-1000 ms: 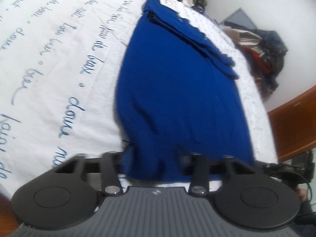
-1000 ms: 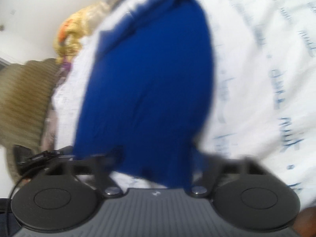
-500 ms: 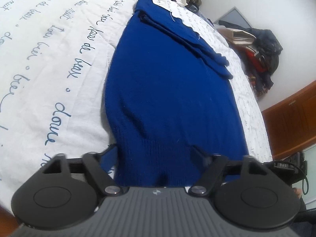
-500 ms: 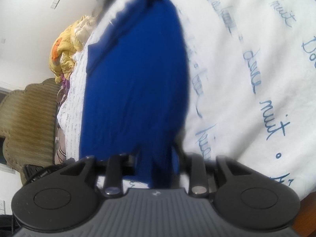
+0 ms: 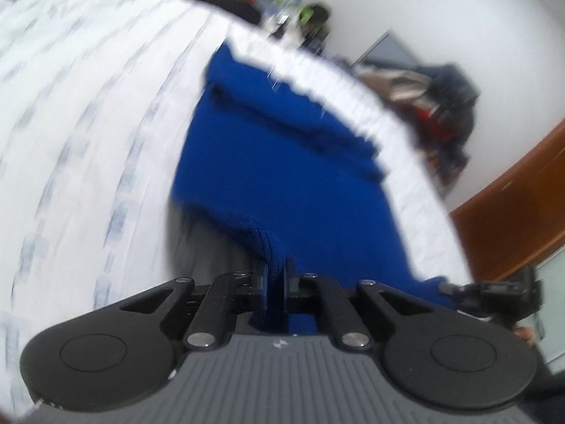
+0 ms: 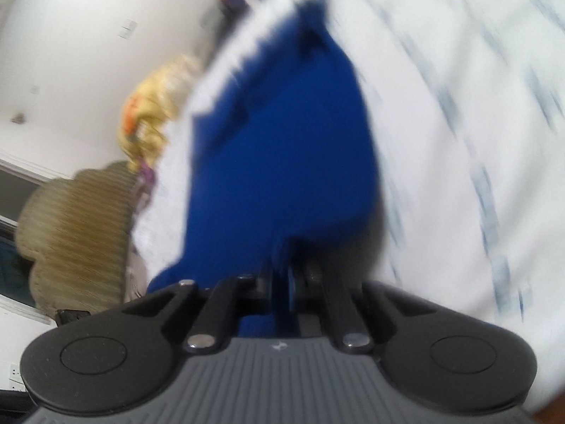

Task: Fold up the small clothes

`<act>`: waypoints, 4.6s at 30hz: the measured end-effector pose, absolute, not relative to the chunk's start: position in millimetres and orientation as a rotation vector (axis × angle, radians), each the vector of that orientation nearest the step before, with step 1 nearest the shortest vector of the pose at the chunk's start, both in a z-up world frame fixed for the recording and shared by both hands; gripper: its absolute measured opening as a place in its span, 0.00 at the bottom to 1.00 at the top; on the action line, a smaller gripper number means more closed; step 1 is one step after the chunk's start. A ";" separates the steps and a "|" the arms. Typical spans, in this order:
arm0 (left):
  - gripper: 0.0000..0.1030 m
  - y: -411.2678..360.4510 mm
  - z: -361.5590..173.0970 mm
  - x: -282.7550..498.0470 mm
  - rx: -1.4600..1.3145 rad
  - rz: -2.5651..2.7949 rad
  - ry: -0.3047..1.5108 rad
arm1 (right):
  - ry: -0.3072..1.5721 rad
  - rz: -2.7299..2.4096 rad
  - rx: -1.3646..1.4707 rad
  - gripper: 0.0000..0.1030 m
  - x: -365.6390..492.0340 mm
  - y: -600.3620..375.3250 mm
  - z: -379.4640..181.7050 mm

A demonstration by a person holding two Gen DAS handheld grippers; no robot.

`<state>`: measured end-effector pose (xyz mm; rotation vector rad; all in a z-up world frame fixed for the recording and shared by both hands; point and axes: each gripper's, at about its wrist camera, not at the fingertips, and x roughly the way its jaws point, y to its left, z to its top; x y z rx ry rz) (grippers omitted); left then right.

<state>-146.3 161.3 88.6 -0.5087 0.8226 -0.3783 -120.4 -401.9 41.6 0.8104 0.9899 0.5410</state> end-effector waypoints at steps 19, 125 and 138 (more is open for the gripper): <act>0.16 124.2 100.1 222.9 -0.369 -0.222 0.708 | 0.843 0.434 0.914 0.13 266.2 -390.2 31.0; 0.91 54.6 40.1 61.1 0.104 -0.142 0.676 | 0.669 0.295 -0.115 0.93 88.6 -244.9 36.6; 1.00 46.3 26.2 -4.0 0.103 -0.183 0.738 | 0.715 0.343 -0.087 0.94 27.3 -247.3 43.9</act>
